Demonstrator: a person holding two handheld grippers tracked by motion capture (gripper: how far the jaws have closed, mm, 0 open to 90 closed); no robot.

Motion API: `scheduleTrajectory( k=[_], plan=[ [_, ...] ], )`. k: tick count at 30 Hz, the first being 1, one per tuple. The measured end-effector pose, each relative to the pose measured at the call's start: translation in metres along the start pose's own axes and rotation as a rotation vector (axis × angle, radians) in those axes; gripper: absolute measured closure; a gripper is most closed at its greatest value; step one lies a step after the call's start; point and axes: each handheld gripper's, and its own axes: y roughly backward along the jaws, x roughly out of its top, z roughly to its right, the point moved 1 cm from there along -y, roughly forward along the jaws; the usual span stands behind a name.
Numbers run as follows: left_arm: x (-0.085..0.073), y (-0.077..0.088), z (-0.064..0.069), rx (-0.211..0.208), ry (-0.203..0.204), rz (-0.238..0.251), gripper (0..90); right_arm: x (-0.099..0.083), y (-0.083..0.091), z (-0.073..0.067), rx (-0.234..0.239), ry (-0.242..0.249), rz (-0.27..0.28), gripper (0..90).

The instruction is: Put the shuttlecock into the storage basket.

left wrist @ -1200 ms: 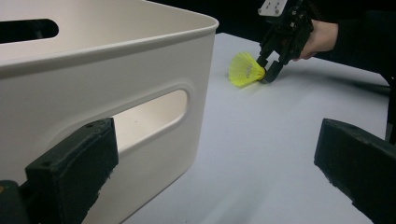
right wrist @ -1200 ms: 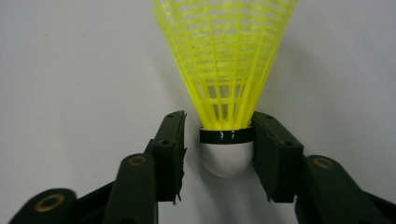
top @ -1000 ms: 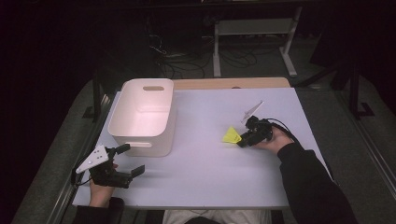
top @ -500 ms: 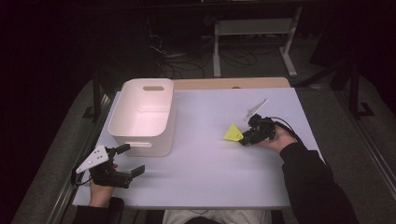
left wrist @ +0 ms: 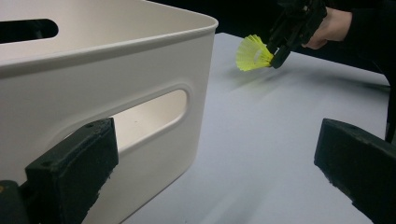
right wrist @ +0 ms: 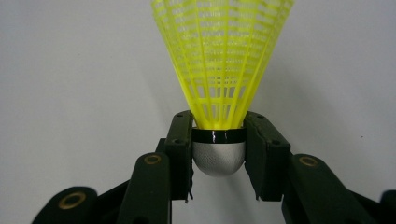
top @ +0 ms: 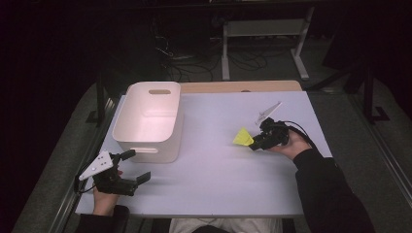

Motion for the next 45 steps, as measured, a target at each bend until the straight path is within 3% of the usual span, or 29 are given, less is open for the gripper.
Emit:
scheduleTrajectory(
  k=[16, 29, 45],
  plan=[
    [0.000, 0.000, 0.000, -0.001, 0.001, 0.000, 0.0, 0.003, 0.015, -0.007, 0.000, -0.006, 0.034, 62.8],
    [0.000, 0.000, 0.000, -0.002, 0.002, 0.001, 0.0, 0.023, 0.036, -0.018, -0.013, 0.028, 0.063, 62.8],
    [0.000, 0.000, 0.000, -0.003, 0.004, -0.002, 0.0, 0.048, 0.048, -0.028, -0.027, 0.072, 0.070, 62.8]
  ],
)
